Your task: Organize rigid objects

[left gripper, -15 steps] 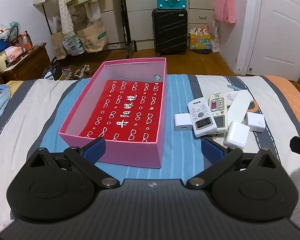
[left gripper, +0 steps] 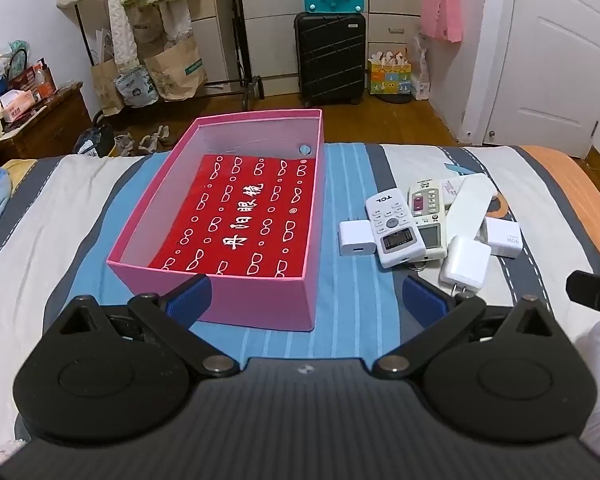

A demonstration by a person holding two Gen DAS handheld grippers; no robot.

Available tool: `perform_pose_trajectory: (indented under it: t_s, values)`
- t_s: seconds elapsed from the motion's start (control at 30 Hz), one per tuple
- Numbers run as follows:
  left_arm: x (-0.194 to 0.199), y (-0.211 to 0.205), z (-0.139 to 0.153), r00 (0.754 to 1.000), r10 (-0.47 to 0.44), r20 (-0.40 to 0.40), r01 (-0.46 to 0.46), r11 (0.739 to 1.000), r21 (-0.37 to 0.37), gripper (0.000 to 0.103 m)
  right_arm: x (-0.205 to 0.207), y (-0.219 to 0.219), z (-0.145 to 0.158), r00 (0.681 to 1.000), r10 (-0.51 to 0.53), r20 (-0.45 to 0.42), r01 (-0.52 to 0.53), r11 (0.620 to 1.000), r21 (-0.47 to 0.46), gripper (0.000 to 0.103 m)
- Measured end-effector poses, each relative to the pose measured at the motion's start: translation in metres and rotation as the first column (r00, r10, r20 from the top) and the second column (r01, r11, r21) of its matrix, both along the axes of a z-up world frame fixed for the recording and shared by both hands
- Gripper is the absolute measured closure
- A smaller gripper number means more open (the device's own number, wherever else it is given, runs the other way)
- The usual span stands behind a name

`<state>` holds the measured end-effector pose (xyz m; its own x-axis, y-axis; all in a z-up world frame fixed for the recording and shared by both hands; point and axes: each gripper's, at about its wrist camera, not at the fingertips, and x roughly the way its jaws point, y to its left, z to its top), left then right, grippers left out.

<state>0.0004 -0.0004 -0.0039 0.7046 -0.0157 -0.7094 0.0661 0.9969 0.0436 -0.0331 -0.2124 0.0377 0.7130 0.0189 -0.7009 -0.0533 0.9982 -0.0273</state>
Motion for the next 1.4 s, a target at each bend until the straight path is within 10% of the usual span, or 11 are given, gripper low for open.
perform_pose_trajectory:
  t_s: [1.4]
  values:
    - [0.0011,-0.0049,-0.0046,0.999,-0.018,-0.034,0.019,1.000,0.014,0.000,0.0025,0.0007,-0.0068,1.000,-0.001,-0.031,0.000,1.000,-0.004,0.001]
